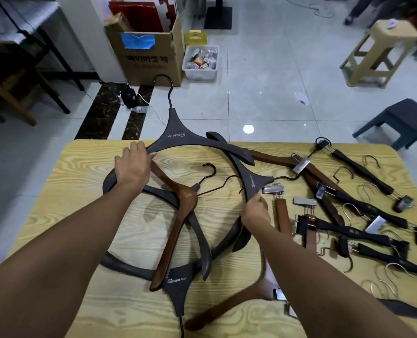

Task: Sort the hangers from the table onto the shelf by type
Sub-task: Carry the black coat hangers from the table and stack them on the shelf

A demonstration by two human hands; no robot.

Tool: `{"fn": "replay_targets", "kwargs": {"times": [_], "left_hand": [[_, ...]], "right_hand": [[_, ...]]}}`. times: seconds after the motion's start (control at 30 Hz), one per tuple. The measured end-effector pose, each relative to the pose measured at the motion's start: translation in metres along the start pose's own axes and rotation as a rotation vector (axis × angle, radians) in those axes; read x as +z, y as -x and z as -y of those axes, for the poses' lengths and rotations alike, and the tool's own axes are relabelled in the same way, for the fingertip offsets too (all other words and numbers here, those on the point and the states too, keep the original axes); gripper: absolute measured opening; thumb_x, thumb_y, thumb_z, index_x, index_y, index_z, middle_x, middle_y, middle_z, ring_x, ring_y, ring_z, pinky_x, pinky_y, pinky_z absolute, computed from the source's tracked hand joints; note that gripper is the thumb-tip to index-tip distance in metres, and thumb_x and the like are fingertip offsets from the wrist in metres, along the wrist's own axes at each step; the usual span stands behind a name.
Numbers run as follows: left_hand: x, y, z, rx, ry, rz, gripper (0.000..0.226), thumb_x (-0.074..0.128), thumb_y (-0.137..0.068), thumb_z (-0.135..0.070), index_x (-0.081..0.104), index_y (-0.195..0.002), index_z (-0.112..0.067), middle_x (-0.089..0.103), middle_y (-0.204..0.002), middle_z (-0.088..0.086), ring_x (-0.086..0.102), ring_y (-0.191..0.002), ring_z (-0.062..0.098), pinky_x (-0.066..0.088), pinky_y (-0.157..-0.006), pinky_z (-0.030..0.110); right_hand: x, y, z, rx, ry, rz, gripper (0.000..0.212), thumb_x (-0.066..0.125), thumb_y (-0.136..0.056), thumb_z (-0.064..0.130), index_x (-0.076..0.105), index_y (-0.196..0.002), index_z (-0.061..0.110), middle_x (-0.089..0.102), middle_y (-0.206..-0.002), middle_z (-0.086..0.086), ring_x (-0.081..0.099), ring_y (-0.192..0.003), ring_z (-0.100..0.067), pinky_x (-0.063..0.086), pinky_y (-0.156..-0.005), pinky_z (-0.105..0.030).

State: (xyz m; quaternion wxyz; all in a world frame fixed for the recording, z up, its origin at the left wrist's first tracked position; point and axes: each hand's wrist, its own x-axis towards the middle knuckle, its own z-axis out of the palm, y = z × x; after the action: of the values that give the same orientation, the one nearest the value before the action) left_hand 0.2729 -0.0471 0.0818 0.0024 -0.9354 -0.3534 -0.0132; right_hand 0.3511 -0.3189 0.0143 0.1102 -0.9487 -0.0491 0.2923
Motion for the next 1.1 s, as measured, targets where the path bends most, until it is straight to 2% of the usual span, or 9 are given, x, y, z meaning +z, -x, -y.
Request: {"fn": "replay_targets", "kwargs": {"times": [0.07,0.2,0.33,0.43,0.6,0.83,0.97,1.1], "left_hand": [[0.000,-0.003,-0.001,0.004,0.010,0.000,0.039,0.038,-0.099,-0.037,0.049,-0.114,-0.002,0.053,-0.115,0.017,0.051,-0.109,0.037,0.042,-0.084,0.051],[-0.002,-0.008,-0.002,0.011,0.004,-0.006,0.041,0.038,-0.099,-0.038,0.048,-0.115,-0.002,0.053,-0.116,0.017,0.051,-0.110,0.037,0.042,-0.085,0.051],[-0.007,-0.011,-0.001,0.010,-0.006,-0.009,0.042,0.036,-0.099,-0.039,0.047,-0.115,-0.001,0.052,-0.117,0.018,0.050,-0.110,0.037,0.042,-0.085,0.051],[-0.012,-0.011,-0.002,0.008,-0.005,-0.016,0.043,0.036,-0.099,-0.039,0.047,-0.116,-0.001,0.052,-0.118,0.017,0.050,-0.112,0.036,0.042,-0.085,0.051],[-0.024,-0.005,-0.002,0.004,-0.009,-0.041,0.043,0.036,-0.099,-0.038,0.047,-0.117,-0.001,0.052,-0.118,0.018,0.050,-0.112,0.036,0.042,-0.085,0.051],[-0.047,0.008,0.002,-0.005,-0.016,-0.110,0.041,0.037,-0.099,-0.038,0.048,-0.112,0.000,0.052,-0.112,0.018,0.052,-0.106,0.037,0.043,-0.080,0.049],[-0.064,0.017,0.004,-0.024,-0.008,-0.141,0.041,0.037,-0.099,-0.038,0.048,-0.112,-0.001,0.053,-0.112,0.018,0.052,-0.105,0.037,0.042,-0.080,0.049],[-0.074,0.031,0.010,-0.050,0.003,-0.163,0.041,0.038,-0.098,-0.038,0.049,-0.111,-0.001,0.053,-0.111,0.017,0.052,-0.103,0.036,0.042,-0.079,0.049]], "right_hand": [[0.002,-0.002,0.004,0.073,-0.082,0.001,0.053,0.046,-0.095,0.003,0.017,-0.139,-0.004,0.052,-0.131,-0.021,0.054,-0.118,-0.035,0.045,-0.086,-0.035],[0.006,-0.009,0.007,0.154,-0.124,0.017,0.043,0.039,-0.096,-0.001,0.023,-0.135,-0.008,0.050,-0.131,-0.022,0.050,-0.121,-0.036,0.043,-0.090,-0.037],[0.003,-0.013,0.008,0.099,-0.089,0.041,0.034,0.044,-0.092,0.000,0.051,-0.125,-0.005,0.054,-0.125,-0.016,0.055,-0.116,-0.032,0.047,-0.091,-0.036],[-0.003,-0.012,0.008,0.097,-0.097,0.039,0.028,0.048,-0.090,0.002,0.058,-0.116,-0.003,0.058,-0.118,-0.016,0.058,-0.111,-0.032,0.049,-0.088,-0.035],[-0.010,-0.004,0.011,0.125,-0.188,0.022,0.027,0.049,-0.090,0.003,0.057,-0.116,-0.002,0.060,-0.116,-0.017,0.059,-0.108,-0.034,0.049,-0.083,-0.035],[-0.038,0.007,0.016,0.158,-0.374,0.006,0.044,0.044,-0.098,0.015,0.030,-0.135,-0.005,0.051,-0.131,-0.022,0.050,-0.122,-0.038,0.043,-0.095,-0.040],[-0.054,0.013,0.013,0.108,-0.451,-0.039,0.041,0.048,-0.098,0.022,0.038,-0.129,-0.004,0.053,-0.128,-0.022,0.053,-0.117,-0.036,0.045,-0.091,-0.040],[-0.065,0.024,0.011,0.039,-0.471,-0.045,0.050,0.065,-0.089,0.032,0.048,-0.122,-0.001,0.062,-0.115,-0.018,0.061,-0.104,-0.034,0.049,-0.079,-0.037]]}}
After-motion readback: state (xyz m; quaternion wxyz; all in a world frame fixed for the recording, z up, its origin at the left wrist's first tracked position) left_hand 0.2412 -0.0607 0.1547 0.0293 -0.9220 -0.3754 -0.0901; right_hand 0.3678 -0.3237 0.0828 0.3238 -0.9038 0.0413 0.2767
